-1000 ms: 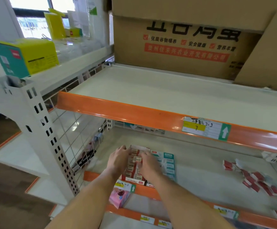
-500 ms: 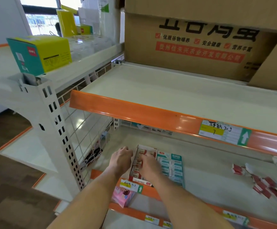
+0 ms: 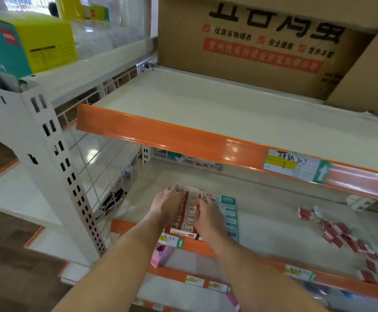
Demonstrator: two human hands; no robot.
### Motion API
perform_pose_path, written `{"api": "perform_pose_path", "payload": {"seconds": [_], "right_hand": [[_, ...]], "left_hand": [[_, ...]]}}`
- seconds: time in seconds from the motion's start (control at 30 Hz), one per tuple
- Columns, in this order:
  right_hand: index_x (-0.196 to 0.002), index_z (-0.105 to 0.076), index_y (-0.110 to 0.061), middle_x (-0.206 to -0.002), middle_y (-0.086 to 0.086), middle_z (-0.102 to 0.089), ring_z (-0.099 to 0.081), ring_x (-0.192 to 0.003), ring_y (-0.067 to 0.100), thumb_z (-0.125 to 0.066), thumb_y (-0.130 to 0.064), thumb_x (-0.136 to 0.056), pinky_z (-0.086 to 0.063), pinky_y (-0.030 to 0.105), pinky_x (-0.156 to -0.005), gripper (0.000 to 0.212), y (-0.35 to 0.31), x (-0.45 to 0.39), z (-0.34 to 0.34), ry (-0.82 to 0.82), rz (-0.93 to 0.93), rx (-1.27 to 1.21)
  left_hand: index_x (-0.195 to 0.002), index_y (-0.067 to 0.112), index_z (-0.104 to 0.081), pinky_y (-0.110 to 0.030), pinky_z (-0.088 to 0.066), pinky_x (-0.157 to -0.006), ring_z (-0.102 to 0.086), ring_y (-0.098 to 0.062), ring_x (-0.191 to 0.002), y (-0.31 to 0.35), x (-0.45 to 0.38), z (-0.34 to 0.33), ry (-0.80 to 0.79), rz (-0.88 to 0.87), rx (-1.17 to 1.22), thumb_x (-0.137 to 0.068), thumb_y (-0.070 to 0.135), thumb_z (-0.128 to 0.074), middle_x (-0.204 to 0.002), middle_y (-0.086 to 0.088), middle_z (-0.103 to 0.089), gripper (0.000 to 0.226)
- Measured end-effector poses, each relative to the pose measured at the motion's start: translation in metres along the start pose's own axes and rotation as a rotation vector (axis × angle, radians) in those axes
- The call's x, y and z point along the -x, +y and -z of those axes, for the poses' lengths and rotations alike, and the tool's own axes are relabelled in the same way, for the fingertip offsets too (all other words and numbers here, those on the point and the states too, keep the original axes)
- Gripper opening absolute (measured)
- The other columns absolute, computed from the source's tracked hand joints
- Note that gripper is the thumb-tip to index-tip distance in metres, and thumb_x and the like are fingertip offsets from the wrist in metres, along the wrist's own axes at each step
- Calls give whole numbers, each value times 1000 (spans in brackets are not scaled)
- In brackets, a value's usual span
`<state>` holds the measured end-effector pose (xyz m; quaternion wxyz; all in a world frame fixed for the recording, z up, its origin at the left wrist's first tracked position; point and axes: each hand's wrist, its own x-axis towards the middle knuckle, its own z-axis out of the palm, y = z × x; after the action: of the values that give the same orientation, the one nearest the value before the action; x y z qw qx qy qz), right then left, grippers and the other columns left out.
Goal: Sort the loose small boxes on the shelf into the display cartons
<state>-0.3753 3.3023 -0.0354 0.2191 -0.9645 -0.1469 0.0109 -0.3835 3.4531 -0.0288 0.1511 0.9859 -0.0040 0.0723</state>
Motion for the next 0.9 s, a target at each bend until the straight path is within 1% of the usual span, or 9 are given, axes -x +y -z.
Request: {"api": "perform_pose_path", "payload": {"seconds": [0.07,0.17,0.27,0.37,0.43,0.6,0.73,0.83,0.9], "right_hand": [[-119,-59,-23,-118,-7,-54,-57,-105,13,-58,-19,-95,-51,30,-89,24,12,5,4,23,-6,-1],[-127,-57,-21,-124,-5,-53,-57,-107,12,-55,-16,-97,-48,26,-88,30,33,15,11,36,-20,23],[-131,-55,-20,-129,-4,-52,-57,-109,14,-58,-13,-95,-46,27,-90,37,48,22,19,26,-38,41],[-131,-56,-20,-132,-3,-52,-57,-114,17,-59,-12,-93,-47,30,-93,39,63,27,23,9,-50,29],[-128,-57,-21,-130,-2,-54,-57,-113,19,-61,-14,-92,-48,31,-92,37,75,31,28,8,-61,27],[-118,-62,-19,-117,2,-58,-59,-105,24,-54,-10,-91,-46,33,-81,30,114,36,46,51,-112,26],[-122,-63,-18,-119,3,-60,-60,-107,22,-51,-12,-92,-48,34,-86,33,144,43,56,79,-160,1],[-119,-64,-16,-116,5,-60,-60,-107,25,-52,-12,-91,-47,35,-86,31,165,50,61,87,-186,-10],[-119,-63,-17,-117,5,-59,-58,-110,25,-51,-12,-90,-45,35,-87,31,177,53,65,83,-215,-10]], "left_hand": [[-105,24,-64,-34,-52,-85,-60,-19,-102,11,-1,-6,-17,-18,-10,-98,30,-44,-111,1,-62,22],[-105,24,-62,-36,-52,-86,-61,-21,-104,28,-2,-14,-36,-32,-42,-97,27,-44,-111,1,-63,21],[-113,19,-64,-38,-50,-91,-58,-26,-111,48,-5,-18,-76,-62,-70,-97,23,-44,-117,-4,-62,26],[-118,19,-64,-39,-47,-95,-55,-27,-114,68,-8,-23,-116,-93,-141,-97,24,-45,-121,-6,-59,29],[-120,20,-63,-39,-47,-94,-57,-27,-112,82,-11,-27,-147,-116,-164,-96,24,-47,-122,-5,-58,29],[-116,16,-63,-38,-46,-95,-55,-25,-111,121,-19,-35,-137,-149,-200,-96,23,-52,-119,-6,-59,24],[-115,12,-64,-38,-45,-92,-54,-27,-112,152,-24,-44,-170,-177,-202,-94,12,-49,-118,-8,-59,26],[-116,12,-64,-39,-45,-91,-54,-29,-113,178,-26,-53,-210,-208,-226,-92,12,-47,-119,-8,-57,29],[-113,13,-64,-41,-45,-88,-55,-31,-112,192,-26,-60,-227,-243,-218,-90,14,-47,-117,-9,-57,28]]}}
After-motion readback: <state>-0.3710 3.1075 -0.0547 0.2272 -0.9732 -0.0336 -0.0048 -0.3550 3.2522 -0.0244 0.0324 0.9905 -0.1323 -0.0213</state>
